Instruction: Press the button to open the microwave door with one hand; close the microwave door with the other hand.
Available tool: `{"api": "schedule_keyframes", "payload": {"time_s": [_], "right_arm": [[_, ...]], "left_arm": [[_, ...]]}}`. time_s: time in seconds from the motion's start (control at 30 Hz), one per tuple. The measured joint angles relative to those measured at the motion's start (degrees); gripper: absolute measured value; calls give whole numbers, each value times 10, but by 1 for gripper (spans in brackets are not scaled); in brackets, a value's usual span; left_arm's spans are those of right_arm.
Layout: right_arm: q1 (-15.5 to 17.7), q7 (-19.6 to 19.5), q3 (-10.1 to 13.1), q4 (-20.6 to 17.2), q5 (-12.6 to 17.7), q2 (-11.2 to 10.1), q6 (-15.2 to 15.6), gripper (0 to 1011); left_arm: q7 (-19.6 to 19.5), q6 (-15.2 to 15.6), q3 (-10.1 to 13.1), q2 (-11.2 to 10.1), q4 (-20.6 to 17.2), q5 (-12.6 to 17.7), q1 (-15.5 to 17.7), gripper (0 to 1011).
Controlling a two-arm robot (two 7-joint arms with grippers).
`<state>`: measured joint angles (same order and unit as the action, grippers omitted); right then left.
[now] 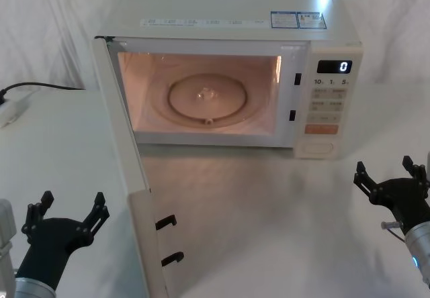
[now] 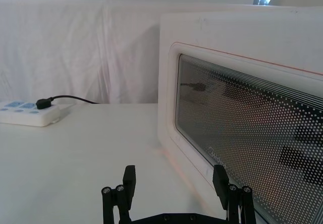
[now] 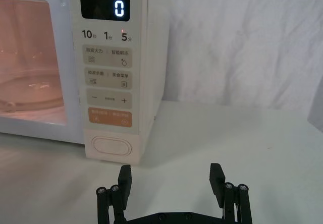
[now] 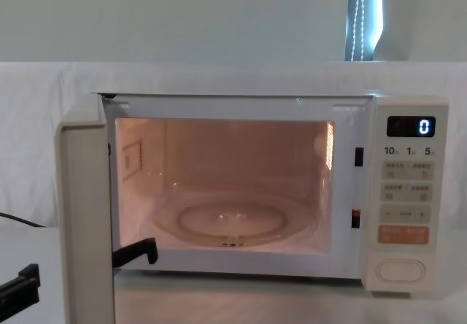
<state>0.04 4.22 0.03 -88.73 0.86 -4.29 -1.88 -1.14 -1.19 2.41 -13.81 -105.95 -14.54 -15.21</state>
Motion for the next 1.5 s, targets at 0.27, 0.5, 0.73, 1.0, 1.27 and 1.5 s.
{"api": "schedule_keyframes", "payload": {"time_s": [0.27,0.5,0.73,1.0,1.27,1.5], "right_arm": [[0,0,0,0,0,0,0,1002],[0,0,0,0,0,0,0,1002],[0,0,0,0,0,0,0,1002],[0,0,0,0,0,0,0,1002],[0,0,0,0,0,0,0,1002],[0,0,0,0,0,0,0,1002]], "left_arm": [[0,0,0,0,0,0,0,1001],[0,0,0,0,0,0,0,928],[0,0,0,0,0,0,0,744],[0,0,0,0,0,0,0,442],[0,0,0,0,0,0,0,191],[0,0,0,0,0,0,0,0]]}}
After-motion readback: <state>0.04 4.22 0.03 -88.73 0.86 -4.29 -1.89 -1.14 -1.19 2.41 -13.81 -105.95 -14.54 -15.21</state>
